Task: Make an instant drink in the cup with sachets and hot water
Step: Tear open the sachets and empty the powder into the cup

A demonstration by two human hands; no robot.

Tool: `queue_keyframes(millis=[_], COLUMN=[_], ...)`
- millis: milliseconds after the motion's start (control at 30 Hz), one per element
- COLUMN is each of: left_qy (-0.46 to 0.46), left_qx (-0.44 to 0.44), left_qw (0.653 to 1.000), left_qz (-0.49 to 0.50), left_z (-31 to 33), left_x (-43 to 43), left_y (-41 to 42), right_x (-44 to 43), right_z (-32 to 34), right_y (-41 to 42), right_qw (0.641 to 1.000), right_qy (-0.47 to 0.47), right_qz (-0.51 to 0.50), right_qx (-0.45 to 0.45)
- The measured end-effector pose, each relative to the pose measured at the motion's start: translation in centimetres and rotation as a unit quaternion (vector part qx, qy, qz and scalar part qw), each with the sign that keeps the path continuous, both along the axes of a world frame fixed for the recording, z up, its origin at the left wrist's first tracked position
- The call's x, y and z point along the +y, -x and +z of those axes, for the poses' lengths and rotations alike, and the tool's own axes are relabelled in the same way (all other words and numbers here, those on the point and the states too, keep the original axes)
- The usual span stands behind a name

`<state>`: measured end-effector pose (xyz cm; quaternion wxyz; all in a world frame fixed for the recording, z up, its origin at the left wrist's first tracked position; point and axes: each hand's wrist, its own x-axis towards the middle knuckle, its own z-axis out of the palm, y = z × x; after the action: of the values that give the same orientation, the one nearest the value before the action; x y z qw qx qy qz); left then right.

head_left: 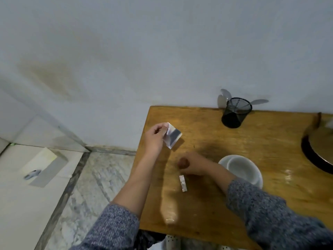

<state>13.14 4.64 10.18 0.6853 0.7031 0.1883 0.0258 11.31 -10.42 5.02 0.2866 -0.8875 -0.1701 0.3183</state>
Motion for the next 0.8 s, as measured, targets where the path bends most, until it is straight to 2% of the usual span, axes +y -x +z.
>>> queue_keyframes(millis=[67,167,333,433,500,633,667,733,800], left_qy=[0.002,0.028,0.069,0.07,0.058,0.025,0.022,0.012,-0.007], left_qx=[0.001,-0.005,-0.032,-0.055,-0.07,-0.068,-0.065,-0.049,-0.032], left_qw=[1.0,0.999,0.993,0.987,0.982,0.966,0.962,0.957,0.953], left_qz=[-0.02,-0.043,-0.088,-0.132,-0.166,-0.248,-0.265,-0.287,-0.3], left_z=[0.4,1.2,2.9,3.6,3.6,3.0,2.7,2.2,1.7], left_x=[-1.8,-5.3,-11.5,-14.7,-16.4,-19.0,-19.4,-20.0,-20.2], left_y=[-0.4,-0.8,-0.9,-0.6,-0.3,1.2,1.6,2.2,2.1], right_x=[-0.7,-2.8,-8.3,-12.5,-15.2,-18.5,-18.9,-19.7,-20.6], right_z=[1.8,4.3,6.2,6.7,6.8,7.1,7.2,7.0,6.3], right_y=[0.0,-0.1,0.4,1.1,1.8,3.1,3.4,4.0,4.4], right_qw=[0.988,0.942,0.892,0.858,0.813,0.701,0.686,0.699,0.736], right_qy=[-0.111,-0.23,-0.307,-0.331,-0.373,-0.487,-0.502,-0.483,-0.433], right_qz=[-0.108,-0.244,-0.328,-0.386,-0.443,-0.521,-0.526,-0.526,-0.518], right_qx=[0.017,0.03,-0.058,-0.069,-0.053,-0.013,-0.001,0.022,0.045])
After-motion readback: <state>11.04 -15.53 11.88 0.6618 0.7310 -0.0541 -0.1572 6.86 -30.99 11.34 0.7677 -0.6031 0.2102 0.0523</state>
